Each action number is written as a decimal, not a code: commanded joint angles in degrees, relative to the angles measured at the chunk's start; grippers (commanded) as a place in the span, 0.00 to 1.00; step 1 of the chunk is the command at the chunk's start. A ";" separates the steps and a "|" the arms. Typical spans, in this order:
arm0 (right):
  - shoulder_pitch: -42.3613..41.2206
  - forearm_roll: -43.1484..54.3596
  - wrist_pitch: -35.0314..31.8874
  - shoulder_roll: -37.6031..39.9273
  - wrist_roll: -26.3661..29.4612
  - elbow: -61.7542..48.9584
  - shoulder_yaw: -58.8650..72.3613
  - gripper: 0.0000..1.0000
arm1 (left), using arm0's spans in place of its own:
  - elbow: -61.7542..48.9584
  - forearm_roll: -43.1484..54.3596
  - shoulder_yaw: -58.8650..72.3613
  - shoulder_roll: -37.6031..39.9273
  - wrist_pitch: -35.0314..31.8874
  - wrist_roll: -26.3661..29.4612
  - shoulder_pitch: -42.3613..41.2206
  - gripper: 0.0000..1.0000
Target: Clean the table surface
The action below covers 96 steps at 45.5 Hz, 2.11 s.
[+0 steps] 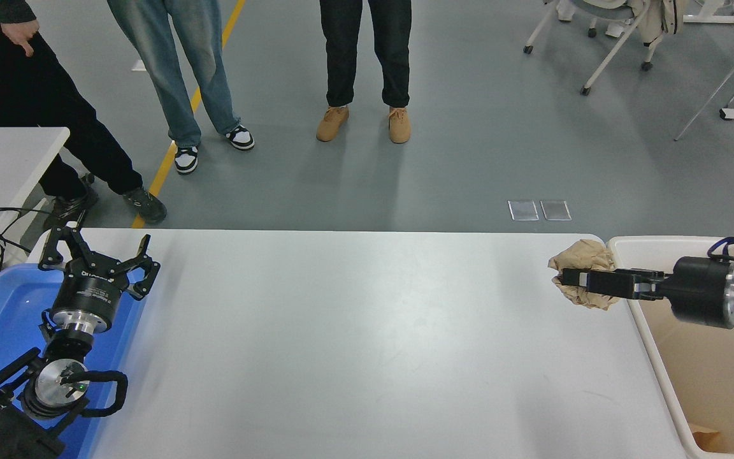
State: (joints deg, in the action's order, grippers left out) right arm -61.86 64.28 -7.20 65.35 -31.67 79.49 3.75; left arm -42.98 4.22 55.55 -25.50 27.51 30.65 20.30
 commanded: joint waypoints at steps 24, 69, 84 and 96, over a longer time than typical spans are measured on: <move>0.33 -29.12 -0.63 9.01 -2.52 -2.67 -3.84 0.00 | 0.00 0.00 0.00 0.01 0.00 0.03 0.00 0.99; 21.86 -68.23 -1.07 -17.79 -2.96 -49.95 -4.46 0.00 | 0.00 0.00 0.00 0.01 0.00 0.03 0.00 0.99; 29.33 -75.09 -2.12 -30.36 3.98 -67.63 -5.86 0.00 | 0.00 0.00 0.00 -0.08 0.00 -0.06 0.00 0.99; 32.50 -74.48 -0.45 -36.16 9.17 -74.38 -7.97 0.00 | 0.00 0.00 0.00 -0.08 0.00 -0.06 0.00 0.99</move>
State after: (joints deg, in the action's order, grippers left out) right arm -32.70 -9.49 -8.62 35.75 -27.08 13.79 -2.75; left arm -42.98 4.21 55.55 -25.51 27.51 30.63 20.30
